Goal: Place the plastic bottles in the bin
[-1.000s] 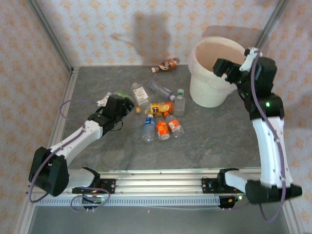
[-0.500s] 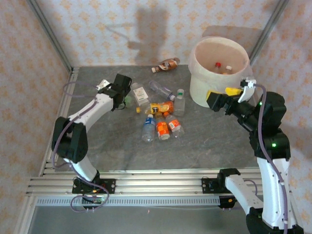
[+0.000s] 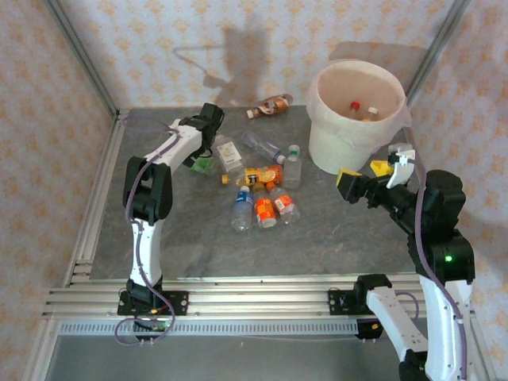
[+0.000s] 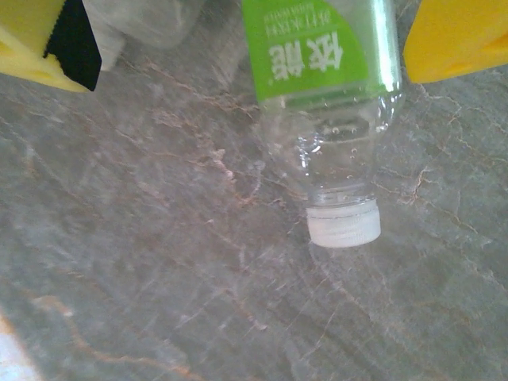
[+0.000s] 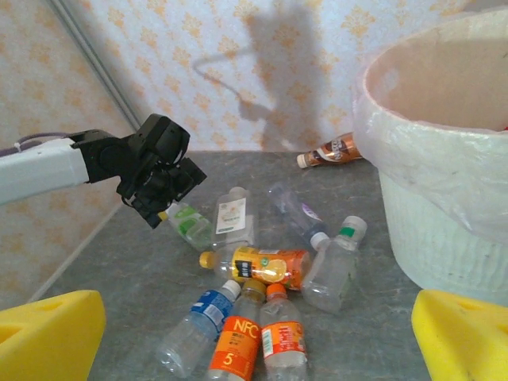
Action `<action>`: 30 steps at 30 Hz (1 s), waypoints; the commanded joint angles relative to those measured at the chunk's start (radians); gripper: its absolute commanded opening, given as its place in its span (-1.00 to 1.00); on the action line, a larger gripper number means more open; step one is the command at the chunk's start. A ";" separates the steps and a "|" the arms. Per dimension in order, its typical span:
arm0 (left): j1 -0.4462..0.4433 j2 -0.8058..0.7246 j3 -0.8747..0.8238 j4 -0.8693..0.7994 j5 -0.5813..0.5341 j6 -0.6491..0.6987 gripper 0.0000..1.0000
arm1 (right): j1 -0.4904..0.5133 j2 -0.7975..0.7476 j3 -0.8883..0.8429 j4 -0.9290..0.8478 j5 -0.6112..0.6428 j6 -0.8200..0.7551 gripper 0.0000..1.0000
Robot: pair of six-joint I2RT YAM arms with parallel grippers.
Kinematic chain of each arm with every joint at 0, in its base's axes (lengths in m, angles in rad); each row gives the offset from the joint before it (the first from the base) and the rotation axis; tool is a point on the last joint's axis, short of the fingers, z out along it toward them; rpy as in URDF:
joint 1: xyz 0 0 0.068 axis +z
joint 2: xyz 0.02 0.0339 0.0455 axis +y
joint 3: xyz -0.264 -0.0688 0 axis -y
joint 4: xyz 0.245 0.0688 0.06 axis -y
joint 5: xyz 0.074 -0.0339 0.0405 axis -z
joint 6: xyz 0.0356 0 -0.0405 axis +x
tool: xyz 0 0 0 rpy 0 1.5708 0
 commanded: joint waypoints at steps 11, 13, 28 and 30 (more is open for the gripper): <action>0.043 0.129 0.046 0.029 0.085 -0.035 0.84 | 0.003 -0.026 0.023 -0.033 0.034 -0.060 0.98; 0.044 0.150 0.063 0.024 0.081 -0.026 0.80 | 0.004 -0.024 0.021 -0.027 0.036 -0.056 0.98; 0.044 0.004 -0.130 0.237 0.023 0.166 0.09 | 0.003 -0.007 -0.027 0.067 -0.044 0.004 0.98; 0.043 -0.055 -0.206 0.294 0.013 0.196 0.00 | 0.003 0.015 -0.026 0.090 -0.066 0.026 0.98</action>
